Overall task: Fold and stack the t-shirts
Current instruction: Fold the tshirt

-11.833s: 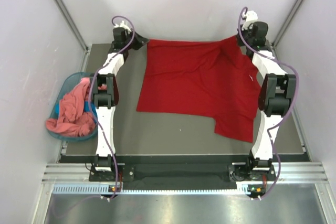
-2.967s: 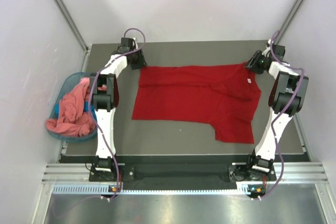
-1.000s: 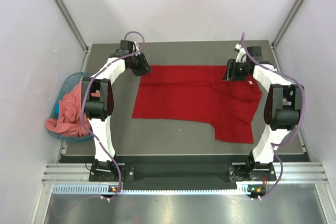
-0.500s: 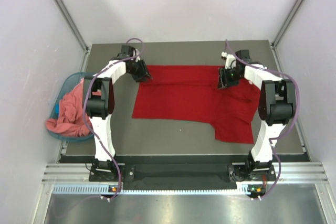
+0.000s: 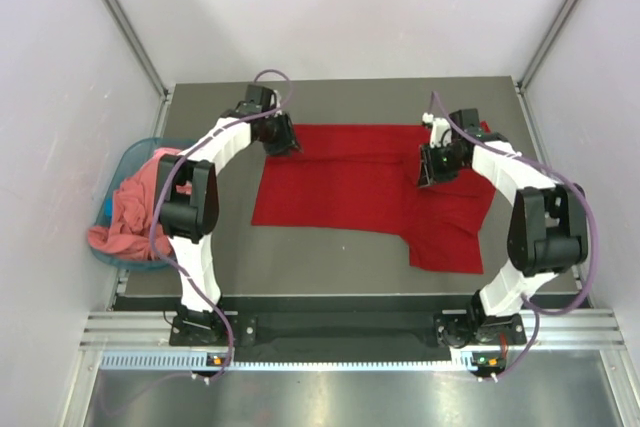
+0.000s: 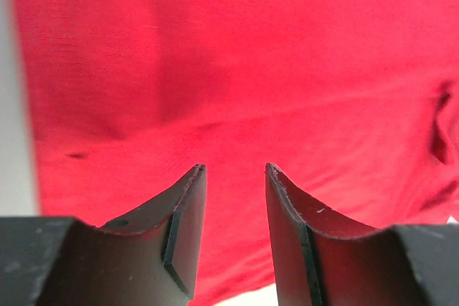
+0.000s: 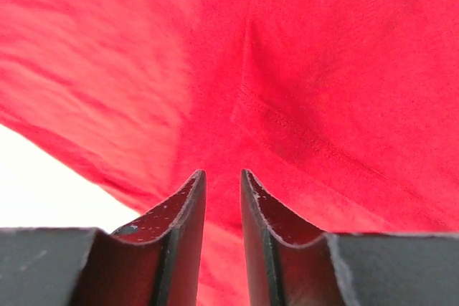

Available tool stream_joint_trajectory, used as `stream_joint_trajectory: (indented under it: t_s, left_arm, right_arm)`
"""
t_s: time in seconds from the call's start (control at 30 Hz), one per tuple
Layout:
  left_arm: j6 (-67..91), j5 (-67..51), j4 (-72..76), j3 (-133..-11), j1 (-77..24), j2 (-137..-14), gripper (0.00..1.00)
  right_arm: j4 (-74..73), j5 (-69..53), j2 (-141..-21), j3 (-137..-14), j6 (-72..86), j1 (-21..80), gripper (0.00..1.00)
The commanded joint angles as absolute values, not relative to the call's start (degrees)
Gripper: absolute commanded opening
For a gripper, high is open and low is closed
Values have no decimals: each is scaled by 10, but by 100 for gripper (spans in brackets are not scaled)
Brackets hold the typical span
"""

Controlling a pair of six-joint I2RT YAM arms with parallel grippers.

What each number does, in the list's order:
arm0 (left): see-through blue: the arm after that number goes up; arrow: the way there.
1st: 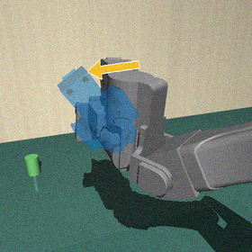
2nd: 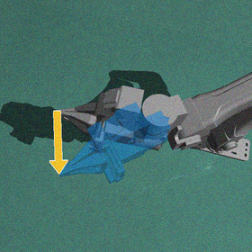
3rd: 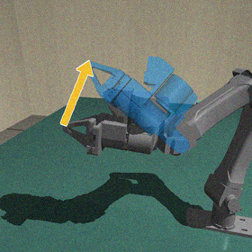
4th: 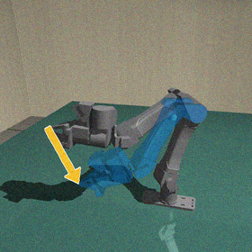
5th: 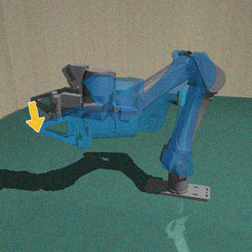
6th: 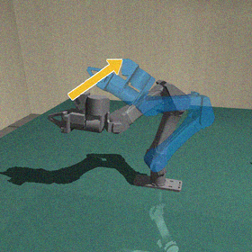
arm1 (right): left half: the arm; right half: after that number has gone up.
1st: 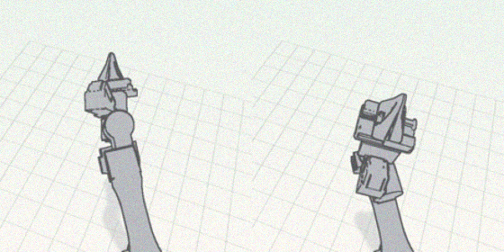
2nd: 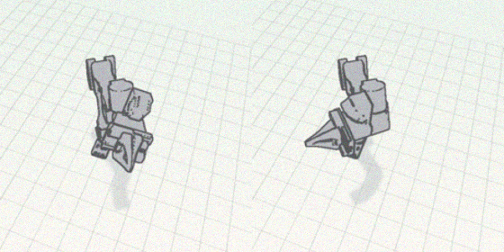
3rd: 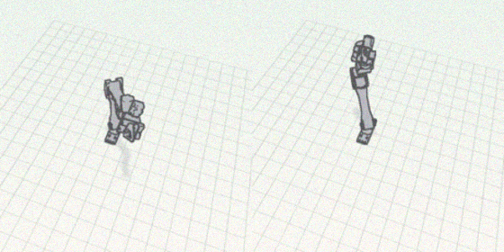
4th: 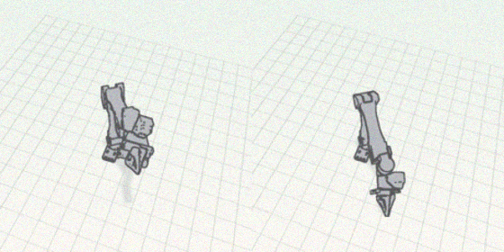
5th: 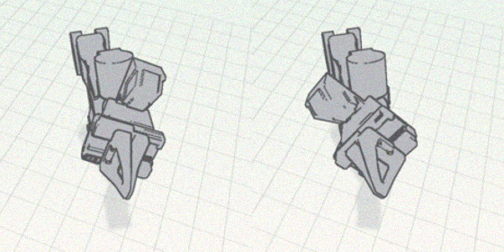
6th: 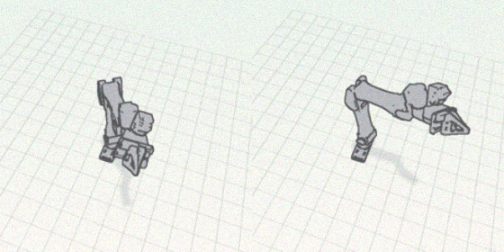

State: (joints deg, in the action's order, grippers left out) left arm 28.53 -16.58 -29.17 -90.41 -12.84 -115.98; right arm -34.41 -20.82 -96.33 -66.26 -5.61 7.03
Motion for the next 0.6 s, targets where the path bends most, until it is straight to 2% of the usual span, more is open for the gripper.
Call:
stream_joint_trajectory:
  t_s: [0.0,0.1,0.3,0.43,0.57]
  left_arm:
    - [284,-142,-280,-903,-170,-1109,43]
    - [293,-143,-275,-900,-194,-1099,43]
    - [304,-160,-265,-880,-201,-1085,43]
    - [304,-168,-268,-877,-200,-1087,43]
    - [304,-171,-267,-869,-200,-1086,43]
  right_arm:
    - [-333,-211,-906,-679,-12,76,28]
    - [-298,-165,-893,-690,43,71,33]
    - [-234,-112,-945,-702,67,69,27]
    - [-203,-127,-1004,-698,78,71,25]
    - [-193,-120,-1009,-663,67,91,27]
